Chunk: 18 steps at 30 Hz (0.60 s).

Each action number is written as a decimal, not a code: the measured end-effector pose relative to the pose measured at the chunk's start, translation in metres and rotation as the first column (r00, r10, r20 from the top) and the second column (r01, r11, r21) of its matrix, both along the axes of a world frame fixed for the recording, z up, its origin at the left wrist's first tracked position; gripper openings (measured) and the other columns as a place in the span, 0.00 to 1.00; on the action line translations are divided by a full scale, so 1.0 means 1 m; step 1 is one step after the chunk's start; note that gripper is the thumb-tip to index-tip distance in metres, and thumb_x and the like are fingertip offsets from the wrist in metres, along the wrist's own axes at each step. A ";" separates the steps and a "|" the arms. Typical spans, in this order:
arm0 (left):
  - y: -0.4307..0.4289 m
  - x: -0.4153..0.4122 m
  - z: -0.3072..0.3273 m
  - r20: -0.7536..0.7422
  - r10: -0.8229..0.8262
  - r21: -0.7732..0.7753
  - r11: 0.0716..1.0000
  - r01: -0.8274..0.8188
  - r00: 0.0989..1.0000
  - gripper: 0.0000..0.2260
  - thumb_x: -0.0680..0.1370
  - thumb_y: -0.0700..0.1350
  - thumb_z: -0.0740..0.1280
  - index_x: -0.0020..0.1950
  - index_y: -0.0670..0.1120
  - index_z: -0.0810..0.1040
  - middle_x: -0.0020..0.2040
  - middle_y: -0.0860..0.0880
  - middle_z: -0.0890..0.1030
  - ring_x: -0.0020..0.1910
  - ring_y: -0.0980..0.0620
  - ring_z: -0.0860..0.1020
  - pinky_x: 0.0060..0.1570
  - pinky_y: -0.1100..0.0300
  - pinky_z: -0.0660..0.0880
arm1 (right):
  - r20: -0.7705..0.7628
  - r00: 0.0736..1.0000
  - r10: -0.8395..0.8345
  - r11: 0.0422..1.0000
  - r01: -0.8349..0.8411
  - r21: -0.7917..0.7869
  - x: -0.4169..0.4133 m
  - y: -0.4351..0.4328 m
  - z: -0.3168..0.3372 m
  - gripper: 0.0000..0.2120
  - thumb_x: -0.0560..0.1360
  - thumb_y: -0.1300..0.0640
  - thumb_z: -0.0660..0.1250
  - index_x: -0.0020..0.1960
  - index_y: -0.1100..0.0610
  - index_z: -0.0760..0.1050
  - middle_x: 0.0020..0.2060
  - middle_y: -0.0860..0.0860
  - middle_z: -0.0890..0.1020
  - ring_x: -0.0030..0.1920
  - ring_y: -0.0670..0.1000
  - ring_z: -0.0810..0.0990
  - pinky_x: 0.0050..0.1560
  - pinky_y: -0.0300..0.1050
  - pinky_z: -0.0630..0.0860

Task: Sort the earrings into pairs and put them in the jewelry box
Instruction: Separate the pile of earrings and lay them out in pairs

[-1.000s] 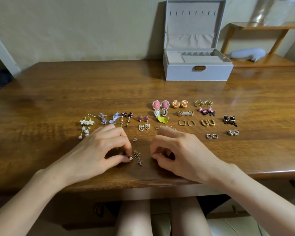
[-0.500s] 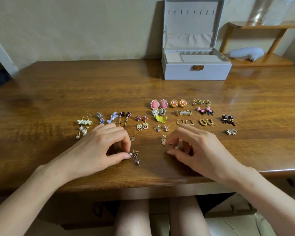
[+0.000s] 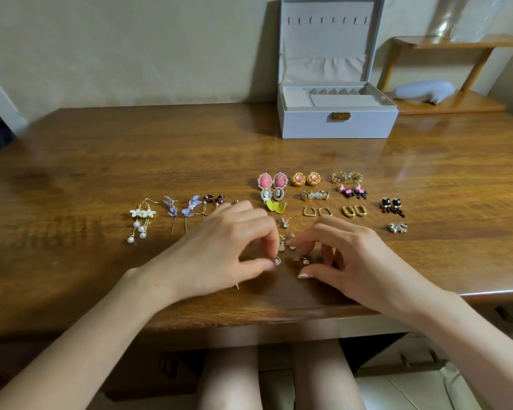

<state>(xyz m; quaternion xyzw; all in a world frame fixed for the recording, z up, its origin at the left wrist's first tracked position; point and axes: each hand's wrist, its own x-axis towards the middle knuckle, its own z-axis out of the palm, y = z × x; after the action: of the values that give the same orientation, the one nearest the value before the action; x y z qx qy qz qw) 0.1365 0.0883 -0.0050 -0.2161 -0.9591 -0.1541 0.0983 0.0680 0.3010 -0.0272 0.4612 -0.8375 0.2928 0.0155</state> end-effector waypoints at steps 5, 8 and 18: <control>0.010 -0.005 -0.008 0.057 0.001 -0.014 1.000 0.000 0.998 0.09 0.72 0.51 0.70 0.44 0.56 0.70 0.40 0.65 0.68 0.45 0.63 0.66 0.52 0.74 0.59 | 0.044 0.996 -0.075 0.996 0.072 0.061 -0.004 0.004 0.003 0.14 0.66 0.54 0.76 0.50 0.47 0.81 0.42 0.40 0.75 0.38 0.42 0.75 0.38 0.30 0.70; 0.012 -0.005 -0.009 0.086 0.002 0.006 1.000 -0.002 0.996 0.10 0.72 0.51 0.71 0.44 0.57 0.69 0.39 0.65 0.69 0.45 0.65 0.67 0.52 0.74 0.59 | 0.042 0.994 -0.104 0.993 0.102 0.054 -0.005 0.001 0.005 0.11 0.65 0.56 0.76 0.47 0.50 0.82 0.41 0.44 0.77 0.39 0.43 0.75 0.40 0.32 0.69; 0.012 -0.005 -0.010 0.110 0.012 0.041 0.999 -0.016 0.994 0.10 0.71 0.55 0.70 0.45 0.57 0.70 0.40 0.65 0.70 0.46 0.64 0.68 0.52 0.75 0.59 | 0.043 0.992 -0.123 0.992 0.122 0.009 0.001 -0.005 0.005 0.07 0.66 0.54 0.76 0.43 0.49 0.82 0.37 0.39 0.74 0.39 0.41 0.74 0.41 0.42 0.73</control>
<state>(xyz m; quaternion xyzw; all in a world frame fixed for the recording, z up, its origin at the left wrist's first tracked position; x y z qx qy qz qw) 0.1316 0.1001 -0.0146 -0.1985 -0.9612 -0.1849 0.0509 0.0693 0.2961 -0.0225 0.4025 -0.8653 0.2984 0.0138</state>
